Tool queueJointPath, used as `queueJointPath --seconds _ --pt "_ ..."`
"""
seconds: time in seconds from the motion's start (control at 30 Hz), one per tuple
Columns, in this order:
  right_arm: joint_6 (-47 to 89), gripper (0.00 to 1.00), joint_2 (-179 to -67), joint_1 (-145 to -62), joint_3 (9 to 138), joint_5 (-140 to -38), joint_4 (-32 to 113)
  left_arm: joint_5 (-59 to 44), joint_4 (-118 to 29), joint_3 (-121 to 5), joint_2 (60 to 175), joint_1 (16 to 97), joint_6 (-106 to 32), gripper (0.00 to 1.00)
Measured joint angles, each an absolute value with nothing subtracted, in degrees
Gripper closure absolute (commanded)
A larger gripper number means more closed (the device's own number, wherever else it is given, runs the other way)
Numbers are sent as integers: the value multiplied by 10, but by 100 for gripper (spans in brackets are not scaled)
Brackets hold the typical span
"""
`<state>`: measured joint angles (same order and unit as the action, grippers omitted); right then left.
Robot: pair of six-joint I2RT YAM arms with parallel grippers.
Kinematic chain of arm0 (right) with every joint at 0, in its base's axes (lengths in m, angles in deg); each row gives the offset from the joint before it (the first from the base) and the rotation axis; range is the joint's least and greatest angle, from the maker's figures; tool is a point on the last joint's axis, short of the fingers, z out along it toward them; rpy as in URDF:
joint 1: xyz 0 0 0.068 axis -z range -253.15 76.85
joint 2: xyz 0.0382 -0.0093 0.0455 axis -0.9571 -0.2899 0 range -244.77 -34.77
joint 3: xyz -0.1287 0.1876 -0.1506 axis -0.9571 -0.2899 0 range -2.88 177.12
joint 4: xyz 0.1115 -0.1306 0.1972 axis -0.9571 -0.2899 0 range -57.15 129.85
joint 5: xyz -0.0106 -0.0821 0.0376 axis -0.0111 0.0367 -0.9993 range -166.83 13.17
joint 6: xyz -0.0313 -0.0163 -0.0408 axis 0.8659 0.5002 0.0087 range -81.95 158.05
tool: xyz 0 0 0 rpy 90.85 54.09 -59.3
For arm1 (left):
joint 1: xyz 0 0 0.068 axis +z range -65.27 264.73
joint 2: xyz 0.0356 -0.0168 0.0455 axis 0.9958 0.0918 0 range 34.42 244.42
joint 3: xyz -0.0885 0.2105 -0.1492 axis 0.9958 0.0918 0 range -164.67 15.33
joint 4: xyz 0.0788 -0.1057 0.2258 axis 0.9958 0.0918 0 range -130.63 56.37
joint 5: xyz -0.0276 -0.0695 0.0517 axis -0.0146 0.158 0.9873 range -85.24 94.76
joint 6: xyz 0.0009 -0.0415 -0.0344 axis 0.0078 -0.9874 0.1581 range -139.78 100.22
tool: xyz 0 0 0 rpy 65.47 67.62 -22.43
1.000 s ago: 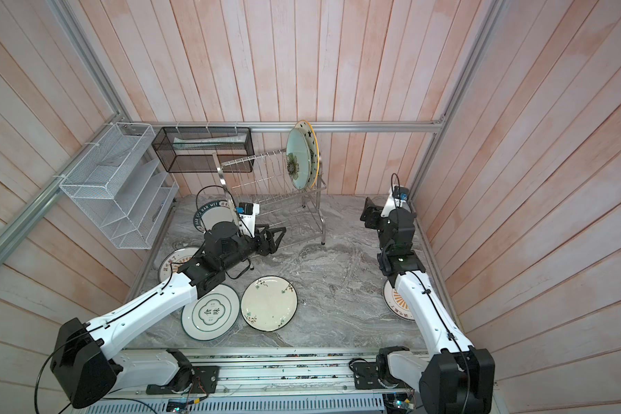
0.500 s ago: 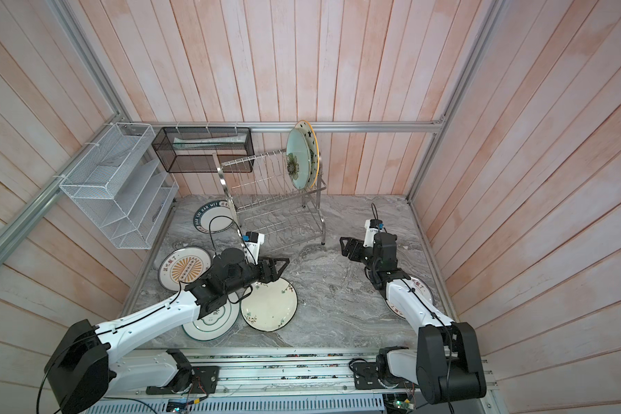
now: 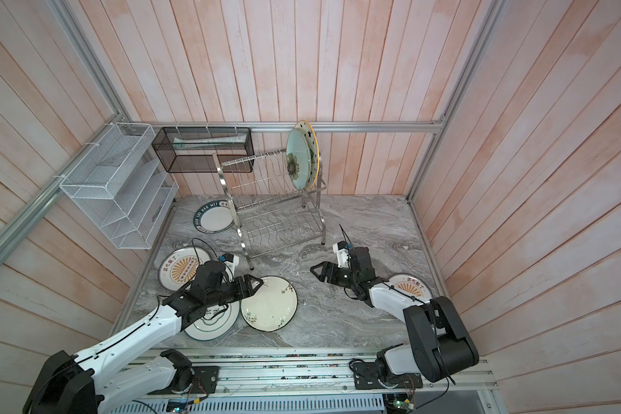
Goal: Load plates into a dish rack
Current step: Pick up the plate from the center of the table.
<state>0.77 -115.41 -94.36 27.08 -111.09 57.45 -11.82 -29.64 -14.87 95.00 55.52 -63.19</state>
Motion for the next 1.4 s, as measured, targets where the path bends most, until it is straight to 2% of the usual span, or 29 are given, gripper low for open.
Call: queueJointPath --seconds 0.27,0.43,0.57,0.7,0.77,1.0,1.1,1.13,1.2,1.4 --pt "-45 19 -1200 -1007 257 -1149 621 -154 -282 -117 950 576 -643 24" --pt "-71 30 -1240 -1031 252 -1160 662 -165 -293 -108 949 576 -656 24" --pt "-91 32 -1280 -1044 252 -1176 702 -174 -311 -98 949 576 -666 24" --pt "-105 48 -1300 -1049 251 -1187 726 -175 -317 -97 950 576 -670 24" --pt "-107 52 -1305 -1050 251 -1190 736 -175 -320 -97 950 576 -671 24" --pt "-115 56 -1327 -1053 251 -1197 754 -176 -326 -97 951 576 -674 24" --pt "-116 72 -1338 -1056 252 -1201 757 -176 -326 -97 951 576 -674 24" --pt "-117 74 -1341 -1056 253 -1202 759 -176 -326 -97 951 576 -674 24" --pt "-117 77 -1346 -1057 254 -1204 759 -176 -326 -97 951 576 -674 24" --pt "-117 77 -1356 -1057 258 -1205 759 -182 -337 -92 951 576 -678 24"
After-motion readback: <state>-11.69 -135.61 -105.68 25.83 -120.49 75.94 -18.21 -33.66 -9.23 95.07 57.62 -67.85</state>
